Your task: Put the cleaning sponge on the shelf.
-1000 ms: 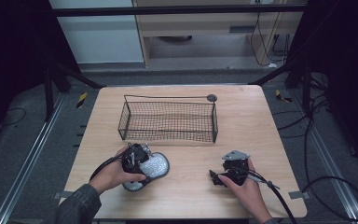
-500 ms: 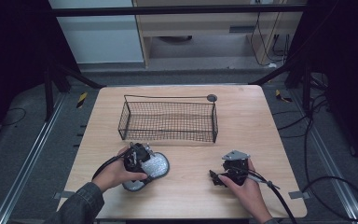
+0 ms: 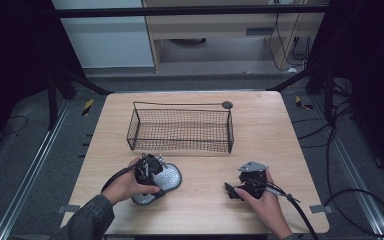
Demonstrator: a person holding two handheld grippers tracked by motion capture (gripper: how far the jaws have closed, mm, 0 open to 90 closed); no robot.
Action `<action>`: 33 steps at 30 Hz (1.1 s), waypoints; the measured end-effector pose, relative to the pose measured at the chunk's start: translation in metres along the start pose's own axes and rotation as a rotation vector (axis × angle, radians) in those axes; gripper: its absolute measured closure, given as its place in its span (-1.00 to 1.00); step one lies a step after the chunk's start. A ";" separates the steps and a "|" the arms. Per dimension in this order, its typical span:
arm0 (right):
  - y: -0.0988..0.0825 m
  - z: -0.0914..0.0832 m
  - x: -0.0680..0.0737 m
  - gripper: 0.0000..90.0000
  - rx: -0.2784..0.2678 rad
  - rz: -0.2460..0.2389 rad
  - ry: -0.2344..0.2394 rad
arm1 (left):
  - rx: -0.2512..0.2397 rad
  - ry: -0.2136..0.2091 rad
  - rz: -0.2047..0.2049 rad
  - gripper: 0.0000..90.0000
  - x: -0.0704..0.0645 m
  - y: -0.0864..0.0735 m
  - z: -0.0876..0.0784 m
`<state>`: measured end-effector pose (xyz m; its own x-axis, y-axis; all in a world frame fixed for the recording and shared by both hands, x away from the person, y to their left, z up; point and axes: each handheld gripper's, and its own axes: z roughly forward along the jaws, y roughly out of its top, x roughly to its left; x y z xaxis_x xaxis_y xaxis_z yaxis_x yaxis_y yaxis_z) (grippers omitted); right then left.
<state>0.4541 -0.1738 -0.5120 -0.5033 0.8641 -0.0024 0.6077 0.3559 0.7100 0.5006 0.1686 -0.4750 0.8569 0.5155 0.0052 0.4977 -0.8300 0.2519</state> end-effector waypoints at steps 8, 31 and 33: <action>0.000 0.000 0.000 -0.99 0.000 -0.001 0.003 | -0.001 -0.014 -0.007 -0.97 0.003 -0.001 0.003; 0.000 0.000 0.000 -0.99 -0.001 -0.002 0.004 | -0.035 0.031 0.014 -0.85 0.001 -0.002 -0.007; 0.000 0.000 0.000 -0.99 -0.001 -0.002 0.004 | -0.046 0.036 0.019 -0.84 0.000 -0.002 -0.011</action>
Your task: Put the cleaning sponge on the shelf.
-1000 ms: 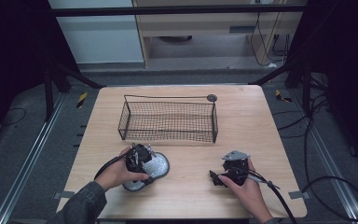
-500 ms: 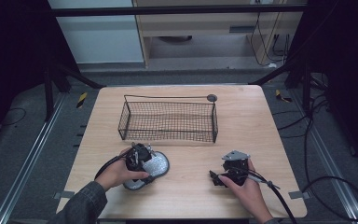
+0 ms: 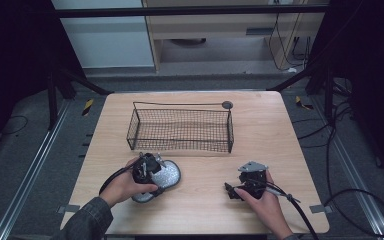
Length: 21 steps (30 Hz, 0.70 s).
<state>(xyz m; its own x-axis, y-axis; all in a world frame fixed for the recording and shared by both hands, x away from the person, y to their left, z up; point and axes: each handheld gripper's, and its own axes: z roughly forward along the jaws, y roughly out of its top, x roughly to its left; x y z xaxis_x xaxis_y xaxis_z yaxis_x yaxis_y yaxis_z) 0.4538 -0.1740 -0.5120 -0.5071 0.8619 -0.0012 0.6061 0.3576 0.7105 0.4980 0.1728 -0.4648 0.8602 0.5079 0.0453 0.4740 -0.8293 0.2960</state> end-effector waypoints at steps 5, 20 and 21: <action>0.000 0.000 0.000 -0.99 -0.001 -0.001 0.000 | -0.022 0.028 0.026 -0.84 -0.001 0.002 -0.012; 0.000 0.000 0.000 -0.99 -0.002 -0.002 0.000 | -0.089 0.147 0.074 -0.83 0.008 0.010 -0.049; 0.000 0.000 0.000 -0.99 -0.001 -0.001 0.000 | -0.093 0.154 0.075 -0.83 0.008 0.011 -0.051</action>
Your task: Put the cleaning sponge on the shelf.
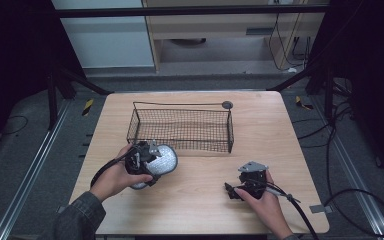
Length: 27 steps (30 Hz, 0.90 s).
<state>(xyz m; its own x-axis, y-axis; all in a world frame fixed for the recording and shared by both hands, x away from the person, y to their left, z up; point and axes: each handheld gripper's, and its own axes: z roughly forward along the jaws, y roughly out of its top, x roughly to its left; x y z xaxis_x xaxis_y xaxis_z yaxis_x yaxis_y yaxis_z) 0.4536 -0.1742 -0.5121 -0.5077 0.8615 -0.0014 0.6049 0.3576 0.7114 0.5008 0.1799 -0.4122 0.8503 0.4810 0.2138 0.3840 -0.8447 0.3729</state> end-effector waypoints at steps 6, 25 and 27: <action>0.000 0.000 0.000 -0.99 -0.003 -0.001 -0.001 | -0.007 0.043 0.030 -0.82 0.005 0.004 -0.012; 0.000 0.000 0.000 -0.99 -0.003 -0.001 -0.002 | -0.005 0.149 0.090 -0.81 0.030 0.015 -0.045; 0.000 0.000 0.000 -0.99 -0.002 -0.002 -0.003 | -0.003 0.160 0.094 -0.81 0.033 0.016 -0.047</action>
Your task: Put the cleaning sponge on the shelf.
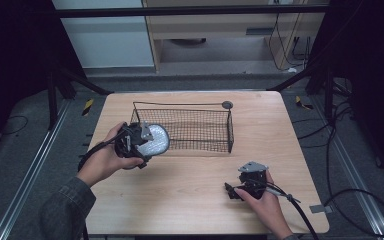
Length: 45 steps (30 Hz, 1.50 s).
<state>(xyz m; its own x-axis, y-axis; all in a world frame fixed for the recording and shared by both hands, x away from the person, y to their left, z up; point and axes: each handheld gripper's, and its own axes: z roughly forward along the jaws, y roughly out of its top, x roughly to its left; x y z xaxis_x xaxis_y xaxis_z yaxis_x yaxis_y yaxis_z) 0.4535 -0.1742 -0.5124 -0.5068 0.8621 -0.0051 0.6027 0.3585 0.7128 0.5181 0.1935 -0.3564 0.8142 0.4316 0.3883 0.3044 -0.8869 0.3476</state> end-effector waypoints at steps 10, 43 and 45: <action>0.000 0.000 0.000 -0.99 0.000 0.002 0.001 | 0.005 0.042 0.017 -0.81 0.013 0.008 -0.009; 0.000 0.001 0.001 -0.99 -0.012 0.007 -0.003 | 0.016 0.075 0.095 -0.81 0.066 0.029 -0.015; -0.001 0.001 0.001 -0.99 -0.013 0.007 -0.003 | 0.016 0.076 0.104 -0.81 0.068 0.031 -0.014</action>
<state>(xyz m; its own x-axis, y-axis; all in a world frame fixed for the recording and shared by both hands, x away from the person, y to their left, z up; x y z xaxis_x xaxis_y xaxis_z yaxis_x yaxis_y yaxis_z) 0.4531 -0.1735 -0.5134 -0.5006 0.8657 -0.0023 0.5983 0.3478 0.7219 0.5756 0.1978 -0.3073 0.8019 0.3477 0.4858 0.2284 -0.9298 0.2886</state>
